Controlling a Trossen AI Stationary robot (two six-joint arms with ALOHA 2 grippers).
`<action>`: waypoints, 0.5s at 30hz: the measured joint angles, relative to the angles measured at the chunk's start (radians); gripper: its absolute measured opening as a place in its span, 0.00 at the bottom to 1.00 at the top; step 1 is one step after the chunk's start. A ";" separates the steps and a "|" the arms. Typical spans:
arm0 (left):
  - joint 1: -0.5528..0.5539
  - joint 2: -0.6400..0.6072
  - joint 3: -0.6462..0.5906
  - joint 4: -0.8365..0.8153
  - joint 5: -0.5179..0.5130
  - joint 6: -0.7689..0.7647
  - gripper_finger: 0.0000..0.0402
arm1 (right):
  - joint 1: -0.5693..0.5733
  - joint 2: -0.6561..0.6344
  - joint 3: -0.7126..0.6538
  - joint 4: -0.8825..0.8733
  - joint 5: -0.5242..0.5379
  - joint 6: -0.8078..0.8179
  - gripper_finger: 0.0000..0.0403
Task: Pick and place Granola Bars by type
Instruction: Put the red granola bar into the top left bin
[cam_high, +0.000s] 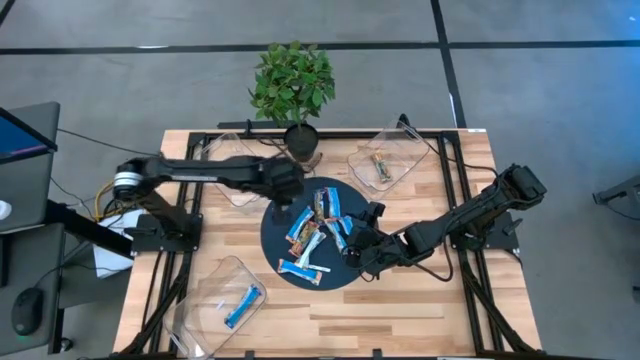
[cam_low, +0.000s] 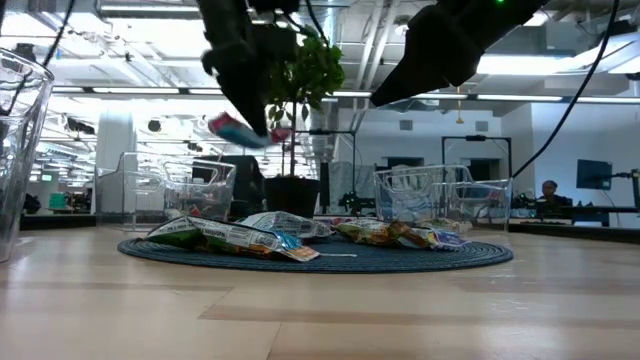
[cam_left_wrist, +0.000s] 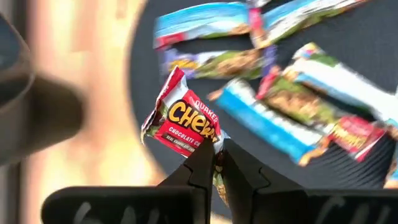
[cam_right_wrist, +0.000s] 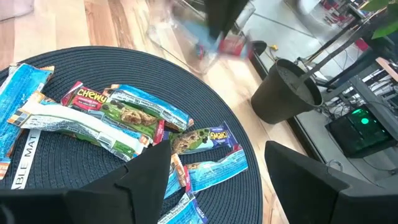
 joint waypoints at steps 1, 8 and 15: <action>-0.002 -0.024 0.000 -0.023 -0.031 -0.009 0.04 | 0.000 0.000 0.000 0.000 0.000 0.000 0.63; 0.000 -0.146 -0.023 -0.222 -0.286 -0.083 0.04 | 0.000 0.000 0.000 0.000 0.000 0.000 0.63; 0.051 -0.163 -0.090 -0.290 -0.374 -0.094 0.04 | -0.003 0.000 0.000 0.000 0.000 0.001 0.63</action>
